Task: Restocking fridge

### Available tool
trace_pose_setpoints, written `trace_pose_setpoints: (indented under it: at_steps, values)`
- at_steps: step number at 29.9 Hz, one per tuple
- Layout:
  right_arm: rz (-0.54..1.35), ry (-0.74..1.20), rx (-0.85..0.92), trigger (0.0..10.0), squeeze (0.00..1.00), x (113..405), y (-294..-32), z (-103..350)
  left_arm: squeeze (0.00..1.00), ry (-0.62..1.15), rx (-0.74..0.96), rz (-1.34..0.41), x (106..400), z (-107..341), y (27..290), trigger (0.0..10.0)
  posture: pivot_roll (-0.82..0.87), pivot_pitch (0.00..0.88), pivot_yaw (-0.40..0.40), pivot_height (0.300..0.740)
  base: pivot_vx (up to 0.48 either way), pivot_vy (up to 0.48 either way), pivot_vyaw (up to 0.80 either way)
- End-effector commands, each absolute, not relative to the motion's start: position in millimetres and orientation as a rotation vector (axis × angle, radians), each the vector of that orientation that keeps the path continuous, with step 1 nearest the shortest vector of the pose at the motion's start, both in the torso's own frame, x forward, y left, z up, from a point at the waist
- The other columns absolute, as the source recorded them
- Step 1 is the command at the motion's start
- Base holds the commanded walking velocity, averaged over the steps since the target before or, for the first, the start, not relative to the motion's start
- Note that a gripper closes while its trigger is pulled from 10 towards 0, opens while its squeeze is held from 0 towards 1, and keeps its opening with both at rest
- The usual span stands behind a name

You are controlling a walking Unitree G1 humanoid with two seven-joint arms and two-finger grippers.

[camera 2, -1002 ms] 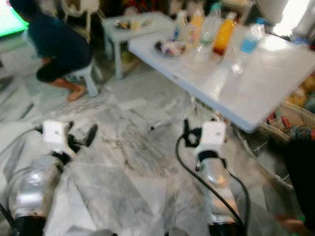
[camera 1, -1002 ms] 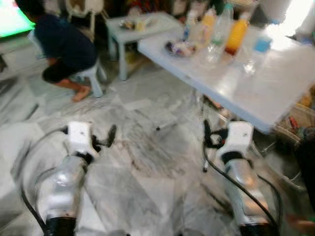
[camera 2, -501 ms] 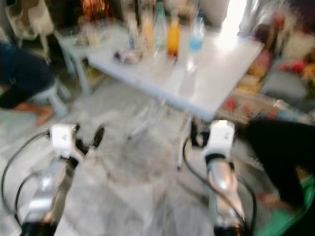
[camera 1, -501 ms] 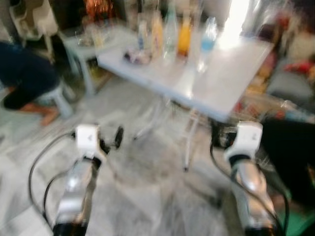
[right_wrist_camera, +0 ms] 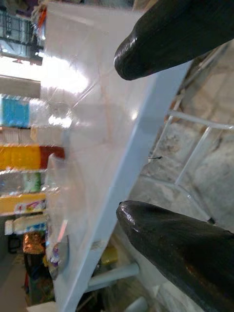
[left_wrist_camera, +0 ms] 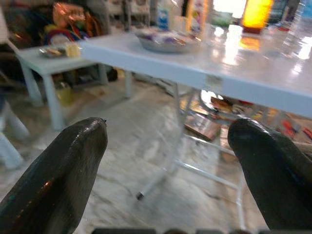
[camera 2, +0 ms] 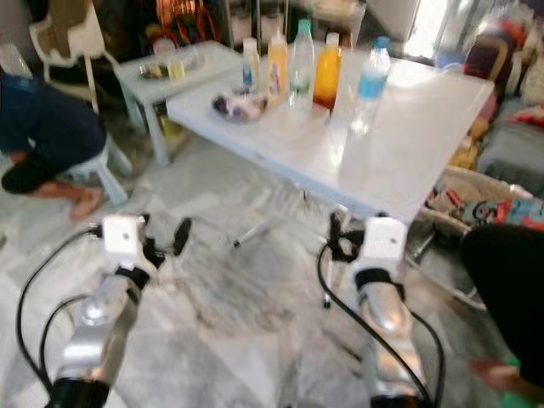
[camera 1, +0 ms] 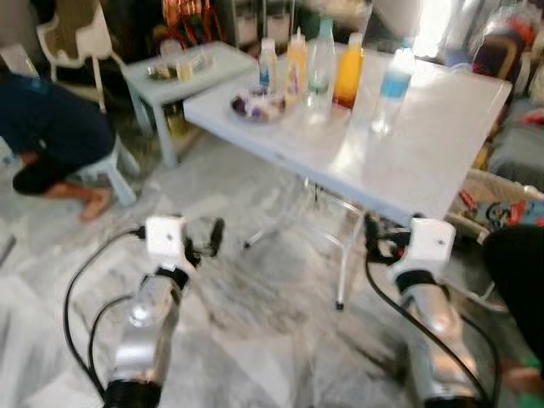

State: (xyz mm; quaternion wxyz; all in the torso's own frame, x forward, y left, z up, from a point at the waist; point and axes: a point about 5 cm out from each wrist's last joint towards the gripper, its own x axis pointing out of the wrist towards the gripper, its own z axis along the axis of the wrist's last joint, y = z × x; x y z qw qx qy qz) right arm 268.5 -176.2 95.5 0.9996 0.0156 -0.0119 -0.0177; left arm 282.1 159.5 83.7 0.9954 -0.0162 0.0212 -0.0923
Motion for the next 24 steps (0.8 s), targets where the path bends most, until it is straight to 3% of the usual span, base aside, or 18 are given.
trace_pose_setpoints:
  at_steps: [1, 7, 13, 24]
  values:
    - [0.010, -0.073, 0.024, 10.0, 0.00, 272.6, -164.6, 106.5, 0.00, 0.038, -0.013, -0.155, 283.4, 85.5, 168.7, 10.0, -0.01, 0.010, -0.004, 0.740, 0.364, 0.315, 0.00]
    - [0.032, -0.070, 0.027, 10.0, 0.00, 278.6, -160.0, 110.1, 0.00, 0.039, 0.025, -0.202, 287.7, 86.8, 166.4, 10.0, -0.01, 0.019, -0.011, 0.740, 0.364, 0.311, -0.15]
    - [0.028, -0.072, 0.028, 10.0, 0.00, 278.5, -163.1, 110.3, 0.00, 0.040, 0.054, -0.189, 289.6, 87.4, 180.3, 10.0, -0.02, 0.016, -0.011, 0.740, 0.368, 0.310, -0.77]
    - [-0.006, -0.071, 0.026, 10.0, 0.00, 276.5, -167.4, 109.9, 0.00, 0.021, 0.101, -0.291, 278.4, 100.4, 191.3, 10.0, -0.01, 0.004, -0.028, 0.740, 0.374, 0.301, 0.00]
